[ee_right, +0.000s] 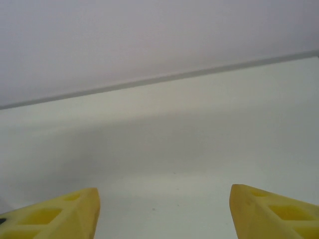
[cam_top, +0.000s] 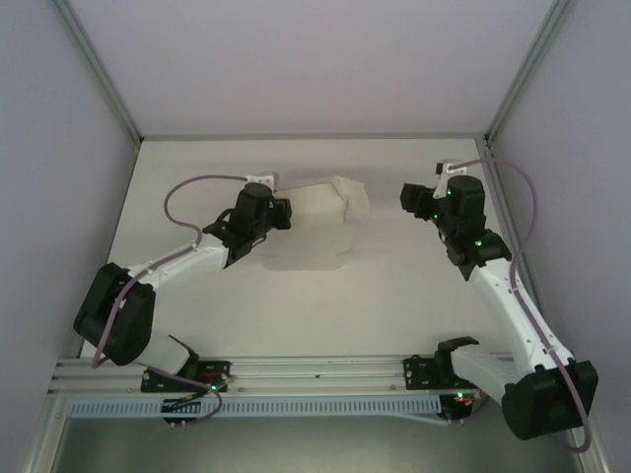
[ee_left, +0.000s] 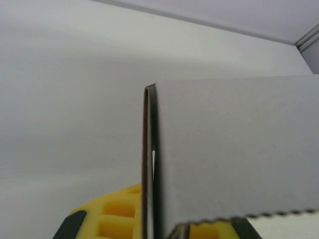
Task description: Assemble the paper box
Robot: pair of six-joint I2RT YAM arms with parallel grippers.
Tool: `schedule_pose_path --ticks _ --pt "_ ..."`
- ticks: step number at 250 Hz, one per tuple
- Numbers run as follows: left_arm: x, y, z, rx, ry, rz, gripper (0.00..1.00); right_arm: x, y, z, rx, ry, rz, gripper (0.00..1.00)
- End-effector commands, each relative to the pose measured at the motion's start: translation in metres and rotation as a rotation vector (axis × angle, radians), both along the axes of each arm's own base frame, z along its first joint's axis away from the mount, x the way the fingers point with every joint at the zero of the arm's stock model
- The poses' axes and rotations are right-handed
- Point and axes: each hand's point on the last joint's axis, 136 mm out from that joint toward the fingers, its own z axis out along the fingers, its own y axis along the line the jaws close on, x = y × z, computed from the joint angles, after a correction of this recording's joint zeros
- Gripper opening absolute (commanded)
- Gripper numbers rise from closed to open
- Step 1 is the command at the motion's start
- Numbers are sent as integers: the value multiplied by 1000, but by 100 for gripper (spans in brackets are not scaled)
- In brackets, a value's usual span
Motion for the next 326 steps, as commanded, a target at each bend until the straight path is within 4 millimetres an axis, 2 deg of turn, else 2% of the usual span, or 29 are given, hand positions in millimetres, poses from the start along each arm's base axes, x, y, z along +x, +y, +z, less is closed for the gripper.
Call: schedule_pose_path --ticks 1,23,42,100,226,276,301,326 --pt "2 -3 18 -23 -60 -31 0 -10 51 -8 108 32 300 65" --pt "3 -4 17 -21 -56 -33 0 -20 87 -4 192 35 530 62" --pt "4 -4 16 -17 -54 -30 0 -28 108 -1 227 41 645 57" --pt "7 -7 14 -21 -48 -33 0 -38 147 -13 186 86 799 54" --pt "7 -12 3 3 -20 -58 0 -23 179 -5 173 54 875 60" --pt "7 -14 8 -15 -26 -67 0 -24 190 -30 118 130 882 64" --pt "8 -17 10 -17 -25 -71 0 -30 201 -36 104 134 915 68" --pt "9 -18 9 -12 -19 -76 0 -26 203 -39 97 135 898 69"
